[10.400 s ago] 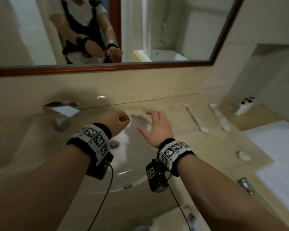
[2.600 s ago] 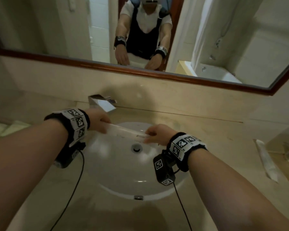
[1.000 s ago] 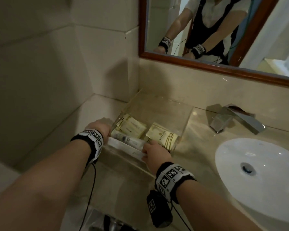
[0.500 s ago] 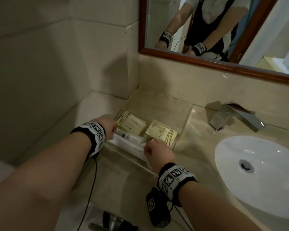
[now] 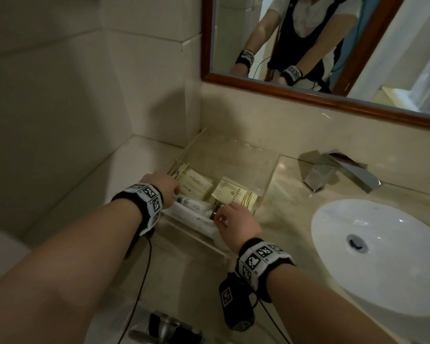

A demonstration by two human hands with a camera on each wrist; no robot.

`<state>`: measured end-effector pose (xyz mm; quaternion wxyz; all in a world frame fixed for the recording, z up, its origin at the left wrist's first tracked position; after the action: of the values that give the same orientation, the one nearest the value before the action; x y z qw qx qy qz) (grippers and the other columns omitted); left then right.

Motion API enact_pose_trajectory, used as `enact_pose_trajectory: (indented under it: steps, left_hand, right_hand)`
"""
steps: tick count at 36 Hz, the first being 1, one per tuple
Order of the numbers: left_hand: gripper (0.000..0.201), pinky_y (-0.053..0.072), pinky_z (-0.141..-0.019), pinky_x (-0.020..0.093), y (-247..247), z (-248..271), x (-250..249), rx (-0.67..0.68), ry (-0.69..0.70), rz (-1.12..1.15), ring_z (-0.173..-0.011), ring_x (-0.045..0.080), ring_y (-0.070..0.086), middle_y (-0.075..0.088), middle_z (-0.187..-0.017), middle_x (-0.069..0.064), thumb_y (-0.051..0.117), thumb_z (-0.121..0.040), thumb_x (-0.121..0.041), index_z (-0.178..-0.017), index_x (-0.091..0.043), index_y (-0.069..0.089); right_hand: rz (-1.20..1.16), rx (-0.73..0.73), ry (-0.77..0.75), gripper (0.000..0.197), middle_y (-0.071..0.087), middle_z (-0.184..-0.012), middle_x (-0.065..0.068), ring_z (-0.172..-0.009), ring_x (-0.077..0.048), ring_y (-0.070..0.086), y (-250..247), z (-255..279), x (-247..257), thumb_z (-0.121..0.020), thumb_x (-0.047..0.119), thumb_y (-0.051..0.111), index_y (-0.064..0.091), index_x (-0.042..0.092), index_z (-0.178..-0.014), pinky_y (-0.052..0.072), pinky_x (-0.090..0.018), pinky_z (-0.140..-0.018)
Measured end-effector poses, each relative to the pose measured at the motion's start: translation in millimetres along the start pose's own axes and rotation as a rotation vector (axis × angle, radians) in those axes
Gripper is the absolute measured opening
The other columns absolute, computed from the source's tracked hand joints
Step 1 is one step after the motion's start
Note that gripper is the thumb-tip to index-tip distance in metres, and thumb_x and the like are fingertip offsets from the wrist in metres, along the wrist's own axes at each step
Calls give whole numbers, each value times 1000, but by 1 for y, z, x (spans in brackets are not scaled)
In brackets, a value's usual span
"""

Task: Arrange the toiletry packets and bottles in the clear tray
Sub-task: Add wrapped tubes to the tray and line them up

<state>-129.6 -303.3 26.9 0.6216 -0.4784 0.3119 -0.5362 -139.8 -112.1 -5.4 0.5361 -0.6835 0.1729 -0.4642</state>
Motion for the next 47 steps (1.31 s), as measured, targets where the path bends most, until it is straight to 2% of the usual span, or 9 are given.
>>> enact_pose_trajectory:
  steps: [4,8,15,19,24,28,36,41,47]
  left_hand:
    - [32,49,-95,34,-10,1,-12,-10,37,90,-114,23,58,58,-129,0,48,-91,-27,-121,-26,59]
    - [31,47,-96,35,-25,3,-31,-19,65,146,-114,24,57,59,-128,4,46,-94,-27,-121,-20,59]
    - [31,49,-95,35,-52,2,-76,-77,166,139,-112,23,58,61,-124,4,48,-94,-30,-120,-18,60]
    - [30,48,-92,34,-69,4,-114,-111,247,102,-110,25,59,62,-123,5,46,-95,-27,-119,-18,61]
    - [30,49,-92,35,-84,6,-174,-107,354,65,-110,26,59,63,-123,5,46,-94,-25,-119,-18,62]
    - [31,46,-92,31,-97,10,-228,-101,437,28,-114,25,58,62,-126,4,45,-95,-23,-122,-18,60]
    - [31,46,-89,30,-126,24,-337,-152,581,-38,-107,25,60,64,-117,3,40,-96,-30,-113,-18,64]
    - [28,47,-98,35,-146,31,-421,-209,679,-57,-111,22,59,65,-118,-3,44,-94,-31,-110,-23,65]
    - [28,44,-87,29,-158,40,-527,-170,722,-37,-110,24,58,64,-119,1,43,-95,-30,-114,-22,62]
  right_hand:
    - [-1,-95,39,20,60,-102,-2,-100,-23,55,-16,1,-12,-93,25,50,66,17,-100,44,-28,-74]
    - [-3,-115,112,17,60,-103,-2,-100,-23,56,-38,5,-32,-92,25,51,65,19,-99,45,-30,-77]
    - [27,-201,134,15,58,-99,-1,-92,-18,52,-79,19,-65,-91,21,51,64,16,-97,32,-22,-72]
    - [20,-222,207,21,56,-98,-4,-98,-25,55,-96,30,-93,-94,25,46,63,13,-98,37,-27,-74]
    - [27,-279,283,15,60,-97,-9,-96,-28,56,-125,53,-135,-93,23,48,57,17,-83,42,-30,-77]
    - [31,-321,340,21,61,-98,-9,-96,-26,56,-149,74,-169,-93,24,48,64,11,-94,44,-31,-77]
    - [2,-378,485,22,61,-96,-8,-94,-26,58,-195,122,-252,-92,22,47,66,12,-93,48,-34,-78]
    - [0,-378,566,17,62,-103,-6,-96,-25,58,-229,161,-317,-92,21,48,64,14,-95,44,-30,-77]
    - [22,-407,653,20,64,-104,-10,-96,-28,59,-272,212,-399,-91,21,49,64,10,-98,49,-35,-81]
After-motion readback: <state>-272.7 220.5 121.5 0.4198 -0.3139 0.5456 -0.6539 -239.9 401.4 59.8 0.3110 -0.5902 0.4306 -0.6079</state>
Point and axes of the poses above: each hand's wrist, its own z-axis away from the middle knuckle, its own y-axis out of the palm, x = y × z, the point moved 4 cm from there along -z, towards the middle knuckle
